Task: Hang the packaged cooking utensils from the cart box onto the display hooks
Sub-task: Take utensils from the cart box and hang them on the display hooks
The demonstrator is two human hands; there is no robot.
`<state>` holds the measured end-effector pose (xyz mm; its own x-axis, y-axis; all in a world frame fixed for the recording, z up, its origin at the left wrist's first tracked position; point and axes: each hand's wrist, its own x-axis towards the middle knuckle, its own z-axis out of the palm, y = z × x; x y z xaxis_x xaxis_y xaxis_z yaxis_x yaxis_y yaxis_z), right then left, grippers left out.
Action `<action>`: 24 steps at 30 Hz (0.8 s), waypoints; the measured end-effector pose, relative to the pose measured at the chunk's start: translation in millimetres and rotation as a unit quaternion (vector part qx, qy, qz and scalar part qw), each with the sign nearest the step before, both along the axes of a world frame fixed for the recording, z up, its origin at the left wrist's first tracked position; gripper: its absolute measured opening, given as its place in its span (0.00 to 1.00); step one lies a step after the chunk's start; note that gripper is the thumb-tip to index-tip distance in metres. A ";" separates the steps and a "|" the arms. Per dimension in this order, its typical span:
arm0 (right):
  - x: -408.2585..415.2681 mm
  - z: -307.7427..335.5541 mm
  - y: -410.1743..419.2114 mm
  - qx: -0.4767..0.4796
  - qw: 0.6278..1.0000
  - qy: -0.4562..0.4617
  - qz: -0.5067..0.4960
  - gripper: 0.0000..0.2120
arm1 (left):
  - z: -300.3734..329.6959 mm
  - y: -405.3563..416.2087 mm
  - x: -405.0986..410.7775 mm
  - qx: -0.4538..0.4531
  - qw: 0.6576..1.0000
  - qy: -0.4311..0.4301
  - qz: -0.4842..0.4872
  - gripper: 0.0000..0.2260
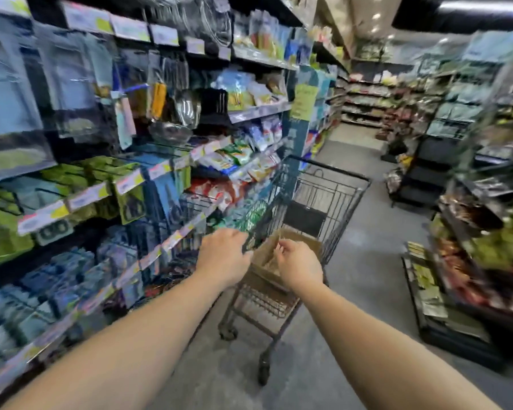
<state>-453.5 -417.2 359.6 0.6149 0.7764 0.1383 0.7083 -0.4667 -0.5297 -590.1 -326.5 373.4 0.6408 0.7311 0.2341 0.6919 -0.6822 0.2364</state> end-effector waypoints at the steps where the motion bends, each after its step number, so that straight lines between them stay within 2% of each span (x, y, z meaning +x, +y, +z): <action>1: 16.4 -4.8 9.5 -0.005 1.000 -0.005 -0.007 0.16 | -6.5 13.6 20.2 0.004 1.000 0.011 -0.012 0.20; 8: 127.9 -21.0 86.8 -0.060 0.995 -0.031 -0.079 0.15 | -35.0 124.2 150.7 -0.026 0.997 0.036 -0.059 0.20; 11: 168.6 -27.6 123.0 -0.054 0.993 -0.024 -0.098 0.14 | -41.0 161.8 197.1 -0.023 0.995 0.052 -0.084 0.20; 15: 206.2 -49.4 159.9 -0.071 0.992 0.001 -0.105 0.17 | -57.2 191.9 239.3 -0.030 0.991 0.080 -0.102 0.20; 24: 313.3 -114.1 248.6 -0.112 0.988 0.062 -0.085 0.19 | -115.9 276.2 313.3 -0.081 0.993 0.075 -0.035 0.21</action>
